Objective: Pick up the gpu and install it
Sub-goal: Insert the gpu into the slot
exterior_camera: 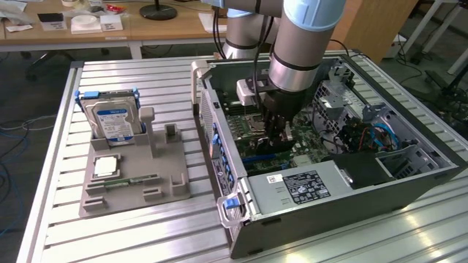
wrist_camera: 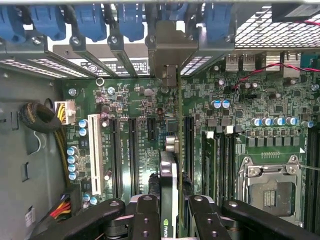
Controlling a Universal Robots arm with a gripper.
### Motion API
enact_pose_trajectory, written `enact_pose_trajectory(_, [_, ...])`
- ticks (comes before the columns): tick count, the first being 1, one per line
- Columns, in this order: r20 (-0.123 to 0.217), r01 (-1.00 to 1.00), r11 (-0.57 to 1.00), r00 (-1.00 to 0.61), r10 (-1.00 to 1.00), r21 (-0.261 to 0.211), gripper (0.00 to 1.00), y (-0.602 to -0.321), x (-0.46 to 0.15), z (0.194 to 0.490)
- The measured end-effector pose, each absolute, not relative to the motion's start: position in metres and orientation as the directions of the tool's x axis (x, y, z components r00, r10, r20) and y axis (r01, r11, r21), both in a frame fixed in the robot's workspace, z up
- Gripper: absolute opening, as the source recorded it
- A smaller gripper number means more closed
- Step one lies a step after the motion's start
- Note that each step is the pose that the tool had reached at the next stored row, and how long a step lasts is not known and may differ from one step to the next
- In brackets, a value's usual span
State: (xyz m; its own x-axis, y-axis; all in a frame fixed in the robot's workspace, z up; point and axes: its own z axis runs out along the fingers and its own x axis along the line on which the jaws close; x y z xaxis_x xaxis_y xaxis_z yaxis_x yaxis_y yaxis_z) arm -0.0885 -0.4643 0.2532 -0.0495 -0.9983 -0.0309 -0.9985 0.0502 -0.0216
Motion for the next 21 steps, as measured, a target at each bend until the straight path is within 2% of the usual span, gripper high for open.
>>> enact_pose_trajectory(21, [-0.031,-0.998,0.05,-0.049,-0.998,-0.03,0.27,-0.4643,-0.0951,0.2441])
